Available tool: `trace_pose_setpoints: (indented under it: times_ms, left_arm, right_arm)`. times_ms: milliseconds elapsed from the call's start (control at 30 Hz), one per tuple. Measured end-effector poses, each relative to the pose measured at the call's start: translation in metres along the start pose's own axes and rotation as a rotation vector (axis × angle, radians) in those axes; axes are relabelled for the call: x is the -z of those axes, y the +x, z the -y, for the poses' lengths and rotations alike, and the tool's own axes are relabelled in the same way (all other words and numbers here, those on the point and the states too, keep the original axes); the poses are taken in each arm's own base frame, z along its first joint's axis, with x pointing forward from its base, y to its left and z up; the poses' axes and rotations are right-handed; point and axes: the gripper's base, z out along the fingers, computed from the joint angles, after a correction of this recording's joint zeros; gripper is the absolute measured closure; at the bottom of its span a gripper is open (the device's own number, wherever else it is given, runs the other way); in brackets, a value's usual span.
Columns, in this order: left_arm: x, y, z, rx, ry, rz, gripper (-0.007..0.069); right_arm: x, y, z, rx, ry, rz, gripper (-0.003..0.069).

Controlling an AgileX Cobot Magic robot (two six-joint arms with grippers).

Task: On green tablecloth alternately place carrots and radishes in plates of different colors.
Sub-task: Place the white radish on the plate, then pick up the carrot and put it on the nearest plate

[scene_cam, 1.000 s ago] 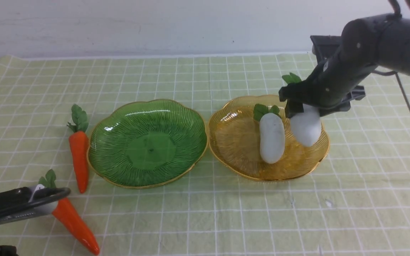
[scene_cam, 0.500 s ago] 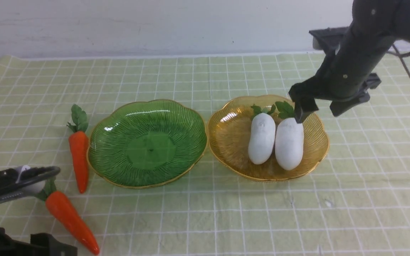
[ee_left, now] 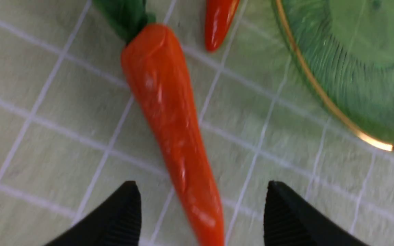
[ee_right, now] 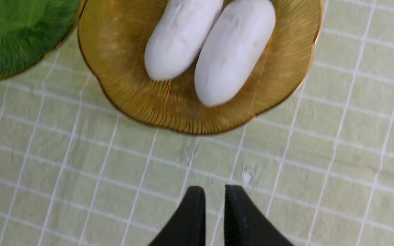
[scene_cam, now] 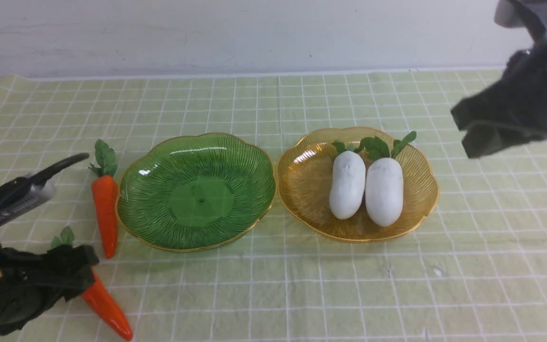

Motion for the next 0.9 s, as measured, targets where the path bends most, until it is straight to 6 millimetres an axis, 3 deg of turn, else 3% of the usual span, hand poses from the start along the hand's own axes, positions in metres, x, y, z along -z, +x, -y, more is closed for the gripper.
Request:
trace_pose_setpoints:
  times_ms: [133,267,667,833,867,900]
  left_arm:
    - [-0.028,-0.006,0.001,0.043,-0.004,0.019,0.0187]
    - [-0.049,-0.002,-0.003,0.047,-0.041,-0.030,0.0187]
    - [-0.082,0.000,-0.007,0.049,-0.065,-0.044,0.0201]
    - [-0.085,0.000,-0.007,-0.023,-0.074,-0.057,0.0316]
    - [-0.079,0.001,-0.007,-0.064,-0.089,-0.086,0.0371]
    - [-0.074,0.001,-0.007,-0.081,-0.103,-0.110,0.0371]
  right_arm:
    - [0.006,0.038,0.000,0.016,0.006,-0.037,0.0666]
    - [0.006,0.057,0.001,0.021,0.016,-0.063,0.0671]
    - [0.000,0.065,0.003,0.039,0.023,-0.091,0.0673]
    - [0.000,0.065,0.003,0.044,0.030,-0.090,0.0673]
    - [0.000,0.065,0.004,0.050,0.039,-0.091,0.0673]
    - [0.000,0.065,0.004,0.051,0.040,-0.091,0.0673]
